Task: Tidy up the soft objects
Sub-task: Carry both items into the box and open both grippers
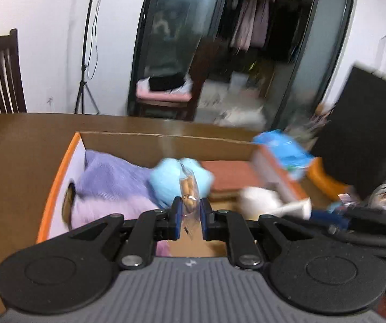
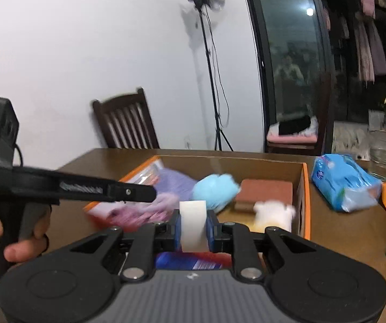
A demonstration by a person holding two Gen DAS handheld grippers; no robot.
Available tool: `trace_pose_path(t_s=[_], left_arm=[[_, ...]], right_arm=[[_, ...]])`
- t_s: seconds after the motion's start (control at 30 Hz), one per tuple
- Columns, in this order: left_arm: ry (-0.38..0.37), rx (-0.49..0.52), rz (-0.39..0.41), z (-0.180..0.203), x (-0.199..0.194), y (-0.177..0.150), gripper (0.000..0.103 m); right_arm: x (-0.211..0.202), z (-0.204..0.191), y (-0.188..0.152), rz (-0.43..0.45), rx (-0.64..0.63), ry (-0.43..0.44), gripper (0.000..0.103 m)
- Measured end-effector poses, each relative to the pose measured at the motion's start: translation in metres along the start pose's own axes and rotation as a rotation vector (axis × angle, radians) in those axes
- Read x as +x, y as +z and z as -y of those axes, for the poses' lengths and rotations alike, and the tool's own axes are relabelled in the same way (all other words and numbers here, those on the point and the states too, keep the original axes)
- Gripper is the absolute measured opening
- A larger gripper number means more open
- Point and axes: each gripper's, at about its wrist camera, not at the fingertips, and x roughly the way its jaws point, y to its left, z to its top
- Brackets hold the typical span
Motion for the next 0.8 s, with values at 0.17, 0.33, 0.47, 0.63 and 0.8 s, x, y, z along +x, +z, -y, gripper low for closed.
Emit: trace_pose_path(t_s=[0.17, 0.33, 0.47, 0.63, 0.8], left_arm=[[0.060, -0.039, -0.133, -0.024, 0.061, 0.015, 0.028], [0.085, -0.014, -0.036, -0.029, 0.053, 0.008, 0.073], [0.078, -0.010, -0.020, -0.032, 0.044, 0.017, 0.073], [0.079, -0.007, 0.043, -0.033, 0.000, 0.024, 0.073], [0.078, 0.054, 0.147, -0.025, -0.072, 0.015, 0.078]], right_arm=[[0.086, 0.024, 0.021, -0.140, 0.003, -0.068, 0.021], [0.101, 0.029, 0.019, -0.131, 0.017, -0.094, 0.041], [0.090, 0.026, 0.024, -0.102, 0.003, -0.107, 0.042], [0.044, 0.015, 0.038, -0.042, -0.035, -0.112, 0.044], [-0.026, -0.003, 0.042, 0.027, -0.078, -0.118, 0.054]])
